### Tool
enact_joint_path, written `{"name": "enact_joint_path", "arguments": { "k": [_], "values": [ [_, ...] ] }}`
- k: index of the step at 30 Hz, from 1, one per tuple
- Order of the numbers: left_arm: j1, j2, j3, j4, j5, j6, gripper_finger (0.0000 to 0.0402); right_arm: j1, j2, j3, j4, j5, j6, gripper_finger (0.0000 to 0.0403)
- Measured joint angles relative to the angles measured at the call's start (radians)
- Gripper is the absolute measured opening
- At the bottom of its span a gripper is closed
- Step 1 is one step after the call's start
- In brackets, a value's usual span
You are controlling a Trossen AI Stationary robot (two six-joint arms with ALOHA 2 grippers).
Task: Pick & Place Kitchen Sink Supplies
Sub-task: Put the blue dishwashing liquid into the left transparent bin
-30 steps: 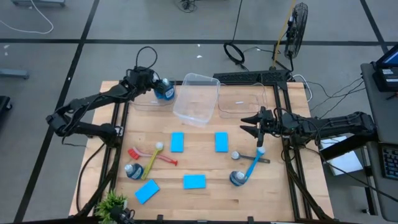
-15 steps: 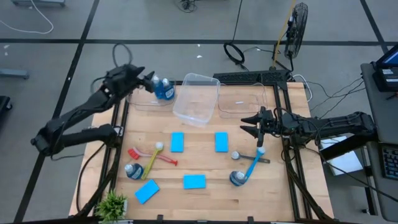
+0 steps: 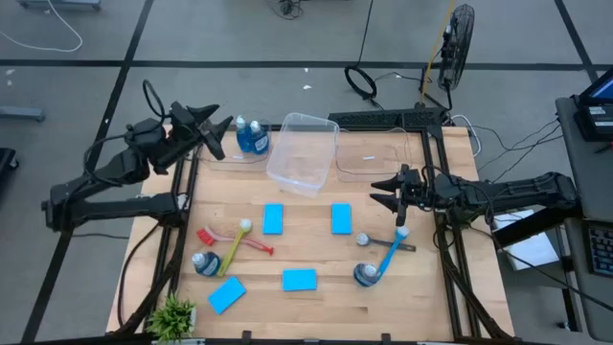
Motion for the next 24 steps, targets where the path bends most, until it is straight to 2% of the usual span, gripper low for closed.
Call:
{"name": "enact_joint_path", "arguments": {
  "k": [6,10,14,19,24],
  "values": [
    [-0.168,0.095,0.179,-0.271,-0.119,0.005,0.0246,0.0,0.0,0.0,0.0,0.0,0.0,0.0155],
    [-0.273,0.188,0.306,-0.51,-0.177,-0.083,0.0246,0.0,0.0,0.0,-0.001,0.0,0.0,0.0155],
    [-0.359,0.289,0.429,-0.745,-0.198,-0.234,0.0246,0.0,0.0,0.0,0.0,-0.001,0.0,0.0155],
    [-0.431,0.393,0.548,-0.965,-0.159,-0.439,0.0246,0.0,0.0,0.0,0.0,-0.001,0.0,0.0155],
    [-0.48,0.465,0.627,-1.125,-0.003,-0.621,0.0246,0.0,0.0,0.0,-0.001,-0.001,0.0,0.0155]
  ]
}}
